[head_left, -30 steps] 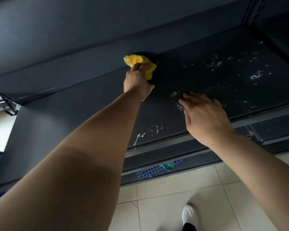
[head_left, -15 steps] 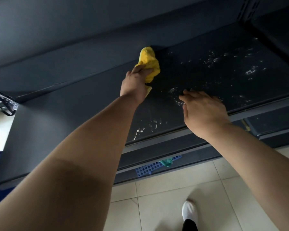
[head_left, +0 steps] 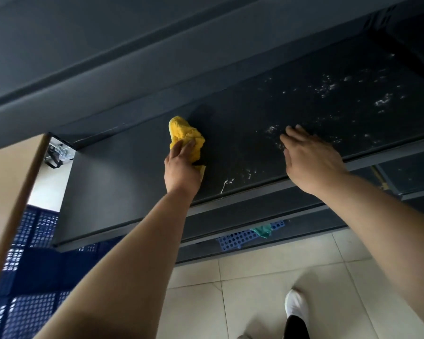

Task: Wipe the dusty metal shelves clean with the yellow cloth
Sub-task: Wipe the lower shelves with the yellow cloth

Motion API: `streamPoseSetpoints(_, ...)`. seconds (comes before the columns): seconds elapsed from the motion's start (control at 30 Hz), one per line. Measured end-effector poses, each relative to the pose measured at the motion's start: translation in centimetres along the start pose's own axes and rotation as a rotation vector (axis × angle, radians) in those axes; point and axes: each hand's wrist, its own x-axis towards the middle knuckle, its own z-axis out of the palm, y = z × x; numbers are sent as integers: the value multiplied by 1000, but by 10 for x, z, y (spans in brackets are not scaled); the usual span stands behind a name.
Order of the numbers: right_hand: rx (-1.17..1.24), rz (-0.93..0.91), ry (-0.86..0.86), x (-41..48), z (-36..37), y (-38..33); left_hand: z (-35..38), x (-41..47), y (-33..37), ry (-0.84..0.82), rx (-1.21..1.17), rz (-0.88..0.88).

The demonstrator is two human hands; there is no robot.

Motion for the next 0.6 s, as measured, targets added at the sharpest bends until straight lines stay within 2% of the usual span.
streamPoseSetpoints(0.1, 15, -22, 7, -6, 2, 0, 7, -11, 22, -4, -68, -78)
streamPoseSetpoints(0.23, 47, -20, 32, -10, -1, 8, 20, -20, 53, -22, -106, -83)
streamPoseSetpoints(0.6, 91, 26, 38, -20, -14, 43, 44, -38, 123, -118, -107, 59)
